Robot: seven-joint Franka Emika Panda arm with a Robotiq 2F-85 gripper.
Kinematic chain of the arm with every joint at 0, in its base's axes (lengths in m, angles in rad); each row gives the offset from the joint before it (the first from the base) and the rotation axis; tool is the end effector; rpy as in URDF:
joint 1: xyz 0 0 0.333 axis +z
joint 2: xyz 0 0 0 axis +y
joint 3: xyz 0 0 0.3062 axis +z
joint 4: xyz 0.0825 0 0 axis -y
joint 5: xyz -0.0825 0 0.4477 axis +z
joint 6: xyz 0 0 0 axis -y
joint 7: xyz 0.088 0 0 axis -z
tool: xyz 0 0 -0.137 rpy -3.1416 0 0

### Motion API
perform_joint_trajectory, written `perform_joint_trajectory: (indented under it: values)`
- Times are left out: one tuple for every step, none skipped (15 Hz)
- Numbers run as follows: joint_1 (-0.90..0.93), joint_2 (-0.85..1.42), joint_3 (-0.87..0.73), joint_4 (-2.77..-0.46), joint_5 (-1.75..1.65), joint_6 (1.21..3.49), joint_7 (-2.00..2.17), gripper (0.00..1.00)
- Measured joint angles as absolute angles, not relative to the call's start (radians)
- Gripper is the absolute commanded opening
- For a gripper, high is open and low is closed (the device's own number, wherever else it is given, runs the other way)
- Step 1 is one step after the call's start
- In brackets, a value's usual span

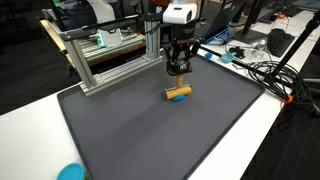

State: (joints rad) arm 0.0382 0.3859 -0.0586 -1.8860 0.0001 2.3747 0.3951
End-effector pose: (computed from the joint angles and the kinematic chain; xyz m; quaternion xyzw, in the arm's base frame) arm 0.6885 -0.0133 0.2331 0.9777 -0.2033 0.0528 0.0010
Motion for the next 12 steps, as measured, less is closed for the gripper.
perform_joint_trajectory:
  values:
    - [0.038, 0.392, -0.059, -1.872, 0.000, 2.360, 0.398, 0.22]
    - [0.038, 0.396, -0.059, -1.863, 0.000, 2.344, 0.401, 0.22]
    - [0.038, 0.401, -0.059, -1.855, 0.000, 2.337, 0.407, 0.22]
    - [0.040, 0.404, -0.063, -1.849, 0.000, 2.336, 0.423, 0.22]
    - [0.046, 0.408, -0.071, -1.845, -0.005, 2.338, 0.451, 0.22]
    - [0.053, 0.411, -0.080, -1.841, -0.012, 2.342, 0.482, 0.22]
    - [0.064, 0.414, -0.092, -1.838, -0.024, 2.350, 0.519, 0.22]
    - [0.077, 0.417, -0.107, -1.835, -0.044, 2.362, 0.563, 0.22]
    - [0.090, 0.419, -0.121, -1.832, -0.065, 2.368, 0.606, 0.22]
    - [0.101, 0.423, -0.134, -1.829, -0.087, 2.368, 0.642, 0.22]
    - [0.110, 0.426, -0.145, -1.825, -0.110, 2.361, 0.675, 0.22]
    - [0.115, 0.429, -0.151, -1.820, -0.123, 2.347, 0.695, 0.22]
